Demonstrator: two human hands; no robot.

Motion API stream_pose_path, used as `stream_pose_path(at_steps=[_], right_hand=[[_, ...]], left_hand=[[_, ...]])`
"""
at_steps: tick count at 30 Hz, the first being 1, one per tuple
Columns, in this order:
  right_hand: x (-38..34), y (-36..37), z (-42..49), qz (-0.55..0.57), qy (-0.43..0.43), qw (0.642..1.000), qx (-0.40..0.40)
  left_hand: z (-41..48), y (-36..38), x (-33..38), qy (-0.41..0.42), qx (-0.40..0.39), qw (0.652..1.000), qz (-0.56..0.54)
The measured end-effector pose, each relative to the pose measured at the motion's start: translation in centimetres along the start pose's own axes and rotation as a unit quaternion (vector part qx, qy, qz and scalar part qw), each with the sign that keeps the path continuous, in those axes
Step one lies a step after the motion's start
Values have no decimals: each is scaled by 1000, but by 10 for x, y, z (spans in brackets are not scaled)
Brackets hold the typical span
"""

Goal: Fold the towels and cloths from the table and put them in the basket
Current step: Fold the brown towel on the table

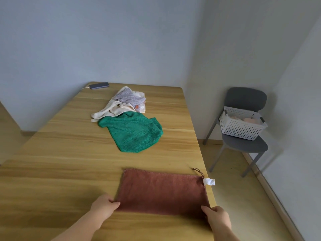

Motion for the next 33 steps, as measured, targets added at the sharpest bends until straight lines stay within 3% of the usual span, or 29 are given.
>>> stream_pose_path(at_steps=[5, 8, 12, 17, 22, 25, 29, 31, 33], right_hand=[[3, -7, 2, 79, 38, 996, 16], [1, -12, -2, 155, 53, 987, 9], [3, -20, 4, 243, 90, 966, 22], [3, -35, 9, 287, 98, 952, 47], [-18, -33, 5, 245, 0, 967, 75], [-53, -14, -12, 238, -94, 966, 30], [-94, 41, -48, 236, -184, 950, -93], [-101, 67, -64, 166, -241, 945, -148], [-98, 94, -81, 82, -262, 928, -252]], left_hand=[[-8, 17, 10, -7, -88, 996, -13], [-8, 22, 13, -35, -87, 987, -129], [-10, 31, 17, -41, -78, 950, -301], [-16, 61, 30, 7, -172, 955, -242], [-19, 69, 36, -16, -204, 942, -266], [-20, 67, 34, -30, -195, 929, -314], [-27, 67, 37, -47, -208, 912, -351], [-29, 67, 39, -57, -217, 905, -361], [-26, 68, 37, -64, -225, 901, -365]])
Point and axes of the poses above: each hand's wrist, its own z-axis towards the middle knuckle, its own y-axis out of the palm, x = y × z, the point moved 6 cm from there along z, towards the middle knuckle, and after that the axes turned 4 degrees about -z, right-handed, at the moved point
